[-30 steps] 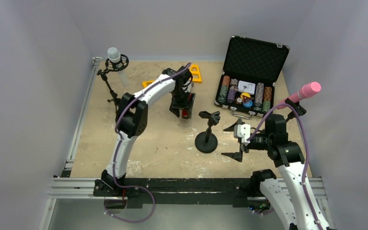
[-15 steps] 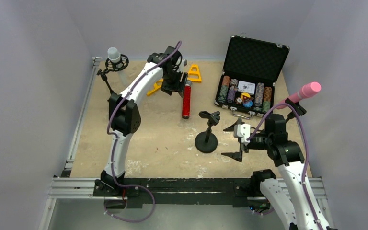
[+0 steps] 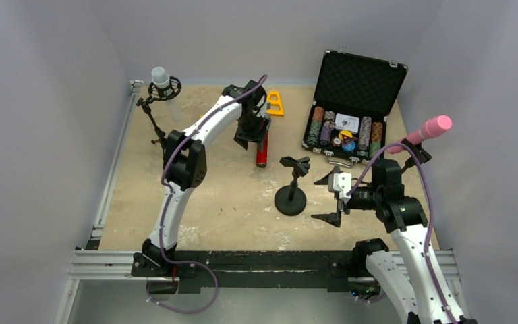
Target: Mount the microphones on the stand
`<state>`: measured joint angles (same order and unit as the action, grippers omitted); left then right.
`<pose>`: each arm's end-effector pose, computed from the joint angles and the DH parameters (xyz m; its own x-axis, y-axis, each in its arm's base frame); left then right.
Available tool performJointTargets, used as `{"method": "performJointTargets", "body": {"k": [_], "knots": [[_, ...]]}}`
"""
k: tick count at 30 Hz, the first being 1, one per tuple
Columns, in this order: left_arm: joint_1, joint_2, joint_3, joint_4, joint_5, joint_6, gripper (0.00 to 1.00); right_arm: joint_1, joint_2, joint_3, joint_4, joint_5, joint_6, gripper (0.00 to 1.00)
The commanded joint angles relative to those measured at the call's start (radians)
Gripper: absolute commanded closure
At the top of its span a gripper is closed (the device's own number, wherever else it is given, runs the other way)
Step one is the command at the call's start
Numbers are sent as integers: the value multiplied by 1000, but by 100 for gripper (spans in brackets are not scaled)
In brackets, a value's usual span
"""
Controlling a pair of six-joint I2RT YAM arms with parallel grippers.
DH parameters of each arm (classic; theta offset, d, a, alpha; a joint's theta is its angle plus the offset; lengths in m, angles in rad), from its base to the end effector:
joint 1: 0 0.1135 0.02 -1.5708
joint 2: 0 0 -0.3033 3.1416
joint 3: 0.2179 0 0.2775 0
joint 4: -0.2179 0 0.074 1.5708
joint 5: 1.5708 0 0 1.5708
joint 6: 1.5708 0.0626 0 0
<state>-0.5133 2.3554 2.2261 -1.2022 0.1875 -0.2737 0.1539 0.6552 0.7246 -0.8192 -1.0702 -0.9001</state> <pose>0.4671 -0.2767 0.2210 -0.9556 0.2338 -0.1792 0.2728 0.9321 -0.2384 0.1119 0.0729 0.3060 0.1361 -0.3594 -0.9232 -0.9676 0.1518 -0.2017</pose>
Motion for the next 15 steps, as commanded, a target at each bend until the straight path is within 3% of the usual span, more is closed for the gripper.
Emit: {"method": "performJointTargets", "body": {"k": [1,15], "knots": [[-12,17,-23,-16,25,-76,37,-4,1,41,-11,-37,-14,1],[-52,65,-51,-4,48,-148,39,-4,-19,47,-27,-52,-27,1]]}}
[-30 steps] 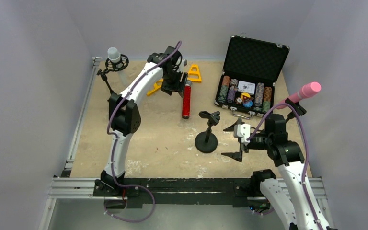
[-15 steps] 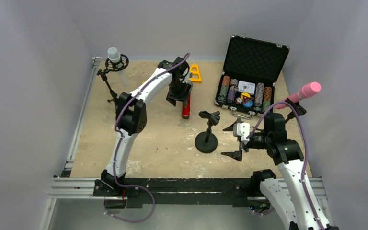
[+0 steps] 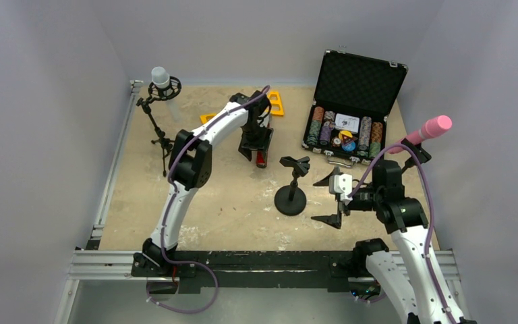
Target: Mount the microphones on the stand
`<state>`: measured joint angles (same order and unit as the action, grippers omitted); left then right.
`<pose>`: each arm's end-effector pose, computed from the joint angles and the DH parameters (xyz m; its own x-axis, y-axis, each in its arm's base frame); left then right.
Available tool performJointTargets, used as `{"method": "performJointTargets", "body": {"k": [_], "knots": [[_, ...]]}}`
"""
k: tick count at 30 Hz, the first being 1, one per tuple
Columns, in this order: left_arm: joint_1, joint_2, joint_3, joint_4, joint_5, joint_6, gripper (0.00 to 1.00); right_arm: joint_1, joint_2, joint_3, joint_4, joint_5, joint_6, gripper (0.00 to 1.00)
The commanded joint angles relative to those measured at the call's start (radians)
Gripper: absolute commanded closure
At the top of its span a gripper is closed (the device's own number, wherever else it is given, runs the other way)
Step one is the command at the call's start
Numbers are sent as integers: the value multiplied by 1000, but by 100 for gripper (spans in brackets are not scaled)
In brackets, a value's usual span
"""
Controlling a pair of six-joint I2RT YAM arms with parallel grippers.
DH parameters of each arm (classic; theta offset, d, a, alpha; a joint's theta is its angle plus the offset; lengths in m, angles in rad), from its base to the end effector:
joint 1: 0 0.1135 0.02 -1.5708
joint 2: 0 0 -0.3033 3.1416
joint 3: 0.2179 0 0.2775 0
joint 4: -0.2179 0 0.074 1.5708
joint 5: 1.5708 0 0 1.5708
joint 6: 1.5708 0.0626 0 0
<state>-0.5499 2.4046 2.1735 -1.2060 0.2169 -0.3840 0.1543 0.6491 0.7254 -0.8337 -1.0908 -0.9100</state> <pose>0.4534 -0.2937 0.1797 -0.9838 0.1739 -0.0437 0.1793 0.9521 -0.2477 0.1088 0.0731 0.3066 0.1422 -0.3468 -0.9271 -0.9704 0.1359 -0.1997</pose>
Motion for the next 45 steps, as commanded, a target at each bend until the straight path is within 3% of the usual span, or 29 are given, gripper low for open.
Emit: {"method": "performJointTargets", "body": {"k": [1,8,14,18,21,26,32,39,45], "knots": [[-18,21,5,0,21,-42,39,-4,-15,46,-14,-32,-18,1],[-27,56,45,-16,5,-54,46,-4,-20,48,-18,-35,-21,1],[-28,18,-21,-14,-1,-26,68,-4,-21,48,-20,-36,-21,1],[-28,-107,-192,35,-8,8,77,-4,-20,48,-19,-34,-21,1],[-28,-236,-395,100,-11,35,79,-4,-21,49,-19,-34,-21,1],[-28,-423,-719,172,-23,69,78,-4,-22,46,-18,-34,-19,1],[-28,-578,-927,219,-44,82,74,-4,-10,46,-17,-31,-18,1],[-28,-648,-961,216,-75,94,67,-4,1,43,-16,-25,-16,1],[-27,-660,-935,213,-87,104,44,-4,5,42,-14,-23,-17,1]]}}
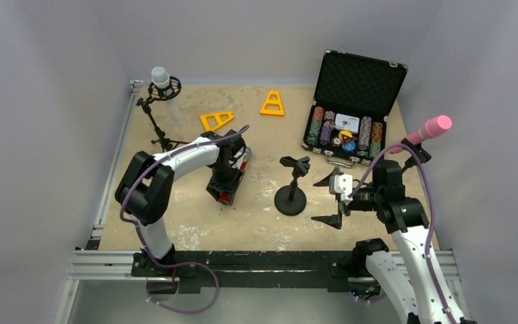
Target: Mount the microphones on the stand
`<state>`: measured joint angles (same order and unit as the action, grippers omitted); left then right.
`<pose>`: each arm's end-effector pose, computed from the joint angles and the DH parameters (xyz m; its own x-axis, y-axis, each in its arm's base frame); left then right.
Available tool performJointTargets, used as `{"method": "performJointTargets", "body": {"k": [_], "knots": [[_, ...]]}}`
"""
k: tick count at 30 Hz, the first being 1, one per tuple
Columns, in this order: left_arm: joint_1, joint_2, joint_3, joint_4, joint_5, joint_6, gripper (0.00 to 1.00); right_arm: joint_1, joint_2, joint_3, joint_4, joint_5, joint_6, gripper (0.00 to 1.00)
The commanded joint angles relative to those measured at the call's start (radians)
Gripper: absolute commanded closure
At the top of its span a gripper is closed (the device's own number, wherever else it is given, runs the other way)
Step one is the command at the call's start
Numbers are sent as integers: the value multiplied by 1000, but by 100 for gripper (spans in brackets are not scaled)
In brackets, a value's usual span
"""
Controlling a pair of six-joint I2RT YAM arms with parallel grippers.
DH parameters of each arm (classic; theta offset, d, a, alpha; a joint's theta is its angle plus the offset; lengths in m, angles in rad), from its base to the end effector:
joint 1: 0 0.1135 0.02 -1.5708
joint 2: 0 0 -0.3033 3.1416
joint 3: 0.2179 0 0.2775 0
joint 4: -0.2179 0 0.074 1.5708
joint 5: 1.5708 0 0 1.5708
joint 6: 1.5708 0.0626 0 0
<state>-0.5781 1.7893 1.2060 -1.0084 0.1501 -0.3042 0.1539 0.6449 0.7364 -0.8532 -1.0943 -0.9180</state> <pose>0.2814 -0.1948 0.1746 -0.9599 0.2727 0.0647 0.2622 0.9553 -0.1364 0.1064 0.0728 0.3094 0.1464 -0.3460 -0.9267 -0.9705 0.1314 -0.2024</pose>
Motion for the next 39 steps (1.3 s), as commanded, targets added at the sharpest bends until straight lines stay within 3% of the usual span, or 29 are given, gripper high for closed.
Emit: {"method": "performJointTargets", "body": {"k": [1,6,12,26,39], "knots": [[1,-48,37,15,-26,25,40,-4,9,31,5,-19,-9,1],[1,-71,62,29,-32,32,27,-4,14,31,5,-19,-7,1],[3,-78,116,46,-17,61,20,-5,16,29,5,-17,-7,1],[9,-68,223,61,-51,104,18,-5,17,29,8,-15,-5,1],[24,-62,221,88,-137,157,18,-5,16,29,7,-16,-5,1]]}}
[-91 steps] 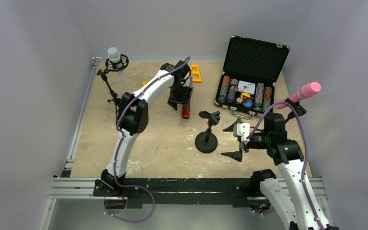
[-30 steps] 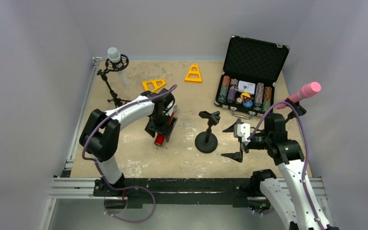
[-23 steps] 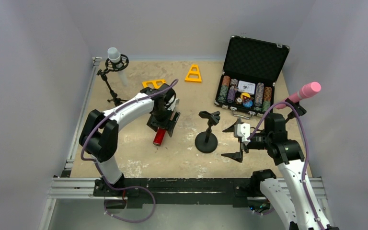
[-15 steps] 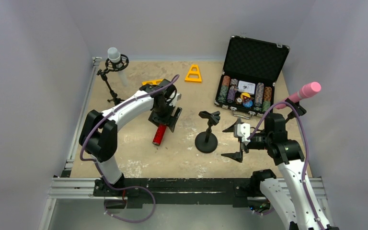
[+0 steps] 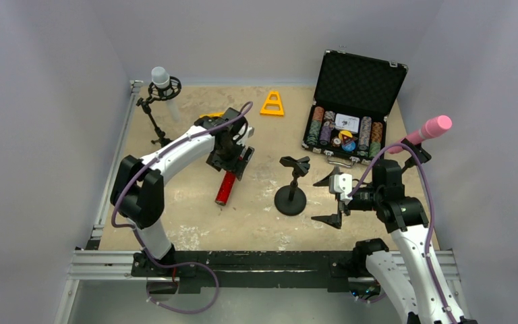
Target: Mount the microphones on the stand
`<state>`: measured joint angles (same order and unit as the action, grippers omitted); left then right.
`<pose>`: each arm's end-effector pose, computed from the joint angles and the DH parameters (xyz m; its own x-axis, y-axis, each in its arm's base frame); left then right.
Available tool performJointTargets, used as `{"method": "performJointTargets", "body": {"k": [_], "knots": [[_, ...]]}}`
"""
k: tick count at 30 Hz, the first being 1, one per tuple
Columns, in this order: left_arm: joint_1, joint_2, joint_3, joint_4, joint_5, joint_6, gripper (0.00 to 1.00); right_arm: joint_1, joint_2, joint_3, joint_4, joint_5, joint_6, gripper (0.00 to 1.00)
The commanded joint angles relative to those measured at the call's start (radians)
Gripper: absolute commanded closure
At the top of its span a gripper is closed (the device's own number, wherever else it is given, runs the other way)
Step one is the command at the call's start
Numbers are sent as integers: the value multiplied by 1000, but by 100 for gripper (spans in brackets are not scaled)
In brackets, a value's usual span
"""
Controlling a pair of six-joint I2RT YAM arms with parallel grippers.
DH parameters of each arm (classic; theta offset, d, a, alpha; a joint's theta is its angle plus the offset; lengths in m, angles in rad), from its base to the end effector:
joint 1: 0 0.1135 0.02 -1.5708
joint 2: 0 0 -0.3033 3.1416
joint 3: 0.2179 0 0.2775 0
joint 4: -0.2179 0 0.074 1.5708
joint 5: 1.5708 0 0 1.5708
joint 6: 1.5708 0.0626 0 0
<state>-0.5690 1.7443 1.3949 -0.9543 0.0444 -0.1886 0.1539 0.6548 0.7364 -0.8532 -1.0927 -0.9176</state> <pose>0.3216 -0.2090 0.2442 -0.9009 0.3539 -0.2512 0.3861 0.9179 -0.0915 0.1083 0.0731 0.3084 0.1367 -0.3485 -0.9273 -0.9723 0.1321 -0.1930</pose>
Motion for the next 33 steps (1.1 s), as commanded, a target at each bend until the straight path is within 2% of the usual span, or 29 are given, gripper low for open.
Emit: {"method": "performJointTargets", "body": {"k": [1,5,12,17,24,33], "knots": [[15,-2,40,39,-29,49,18,-5,6,29,8,-19,-6,1],[16,79,123,33,-17,51,19,-5,9,29,6,-18,-6,1],[37,272,352,-106,-22,16,21,-8,5,29,5,-16,-5,1],[60,309,358,-131,-16,-6,23,-10,3,29,2,-19,-9,1],[89,350,339,-148,51,13,32,-10,7,32,-3,-24,-15,1],[87,455,427,-204,117,11,40,-12,6,32,-5,-22,-14,1]]}}
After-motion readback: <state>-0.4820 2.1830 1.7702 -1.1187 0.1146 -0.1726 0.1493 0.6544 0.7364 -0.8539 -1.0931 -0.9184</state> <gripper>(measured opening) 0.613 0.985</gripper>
